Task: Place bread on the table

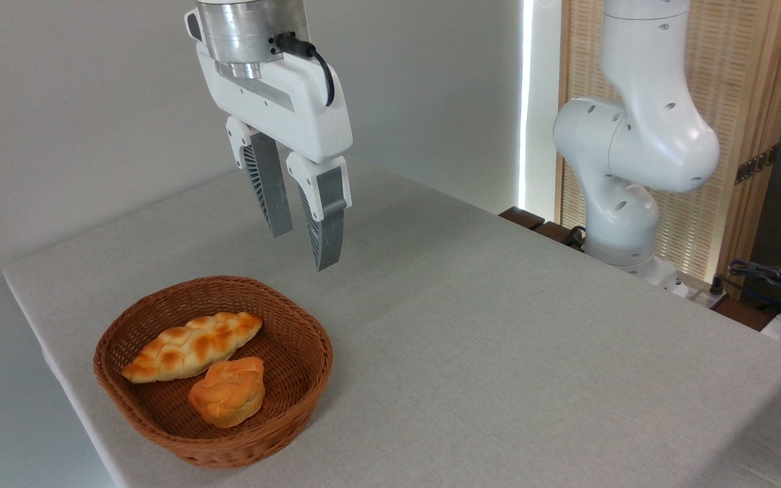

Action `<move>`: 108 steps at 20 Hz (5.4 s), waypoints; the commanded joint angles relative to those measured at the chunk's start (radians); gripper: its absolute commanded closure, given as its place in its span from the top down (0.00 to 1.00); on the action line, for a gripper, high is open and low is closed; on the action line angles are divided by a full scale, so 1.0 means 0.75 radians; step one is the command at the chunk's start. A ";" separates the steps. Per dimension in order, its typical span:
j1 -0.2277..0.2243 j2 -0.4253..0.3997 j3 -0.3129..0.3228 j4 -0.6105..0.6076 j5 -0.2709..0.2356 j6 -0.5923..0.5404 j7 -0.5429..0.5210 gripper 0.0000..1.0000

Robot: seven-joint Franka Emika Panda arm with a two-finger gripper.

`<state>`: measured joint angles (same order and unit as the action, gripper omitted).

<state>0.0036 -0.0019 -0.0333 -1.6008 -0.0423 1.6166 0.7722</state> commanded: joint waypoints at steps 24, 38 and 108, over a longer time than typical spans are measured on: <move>-0.048 0.072 -0.056 -0.338 -0.132 0.745 0.022 1.00; -0.046 0.211 -0.056 -0.479 0.095 1.021 0.022 1.00; 0.020 -0.120 0.014 -0.156 -0.177 0.197 -0.083 1.00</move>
<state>0.0239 -0.1133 -0.0401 -1.7501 -0.1388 1.8223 0.7357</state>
